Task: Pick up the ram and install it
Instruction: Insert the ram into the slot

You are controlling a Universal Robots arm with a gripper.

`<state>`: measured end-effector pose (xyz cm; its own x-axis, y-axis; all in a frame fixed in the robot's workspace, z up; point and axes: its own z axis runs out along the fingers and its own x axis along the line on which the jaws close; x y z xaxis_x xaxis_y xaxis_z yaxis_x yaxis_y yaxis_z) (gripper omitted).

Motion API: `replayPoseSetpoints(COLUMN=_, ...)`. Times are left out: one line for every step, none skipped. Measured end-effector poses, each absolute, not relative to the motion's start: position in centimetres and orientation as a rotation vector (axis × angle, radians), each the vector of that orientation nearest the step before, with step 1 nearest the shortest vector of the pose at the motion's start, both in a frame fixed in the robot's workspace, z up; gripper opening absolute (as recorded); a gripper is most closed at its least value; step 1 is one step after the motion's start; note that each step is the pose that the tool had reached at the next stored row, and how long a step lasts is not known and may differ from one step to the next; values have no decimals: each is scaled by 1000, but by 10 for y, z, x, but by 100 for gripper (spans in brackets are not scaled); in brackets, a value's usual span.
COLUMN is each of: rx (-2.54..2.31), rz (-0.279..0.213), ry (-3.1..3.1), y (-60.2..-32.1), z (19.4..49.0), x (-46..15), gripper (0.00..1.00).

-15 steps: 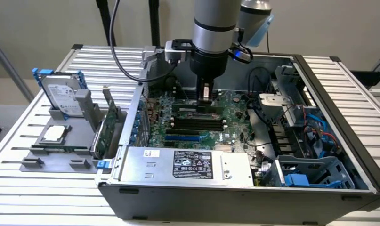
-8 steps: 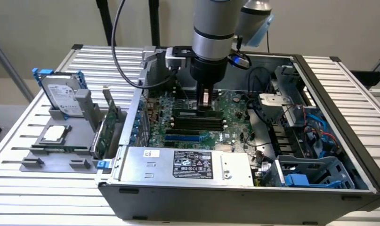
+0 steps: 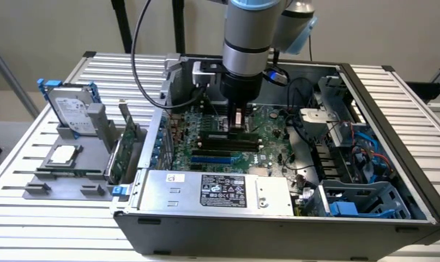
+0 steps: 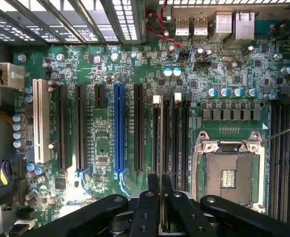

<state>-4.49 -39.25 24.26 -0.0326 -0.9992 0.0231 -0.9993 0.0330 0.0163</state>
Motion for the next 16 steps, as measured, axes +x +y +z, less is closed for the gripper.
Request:
replayPoseSetpoints(rx=2164, rz=11, ry=-2237, y=-393, z=242, x=-44, gripper=0)
replayPoseSetpoints(rx=2164, rz=15, ry=-2236, y=-393, z=241, x=-44, gripper=0)
replayPoseSetpoints(rx=2163, rz=19, ry=-2236, y=-393, z=239, x=-43, gripper=0)
replayPoseSetpoints(rx=2163, rz=22, ry=-2236, y=-393, z=238, x=-43, gripper=0)
replayPoseSetpoints(rx=2163, rz=25, ry=-2237, y=-393, z=237, x=-43, gripper=0)
replayPoseSetpoints(rx=2163, rz=28, ry=-2238, y=-393, z=236, x=-42, gripper=0)
replayPoseSetpoints(rx=2164, rz=31, ry=-2239, y=-393, z=234, x=-42, gripper=0)
replayPoseSetpoints(rx=2166, rz=34, ry=-2240, y=-393, z=232, x=-42, gripper=0)
replayPoseSetpoints(rx=2166, rz=35, ry=-2241, y=-393, z=231, x=-42, gripper=0)
replayPoseSetpoints(rx=2166, rz=35, ry=-2241, y=-393, z=231, x=-42, gripper=0)
replayPoseSetpoints(rx=2167, rz=36, ry=-2241, y=-393, z=230, x=-42, gripper=0)
replayPoseSetpoints(rx=2167, rz=36, ry=-2241, y=-393, z=230, x=-42, gripper=0)
replayPoseSetpoints(rx=2167, rz=36, ry=-2241, y=-393, z=229, x=-42, gripper=0)
replayPoseSetpoints(rx=2167, rz=36, ry=-2241, y=-393, z=229, x=-42, gripper=0)
replayPoseSetpoints(rx=2167, rz=36, ry=-2241, y=-393, z=228, x=-42, gripper=0)
replayPoseSetpoints(rx=2167, rz=36, ry=-2241, y=-393, z=228, x=-42, gripper=0)
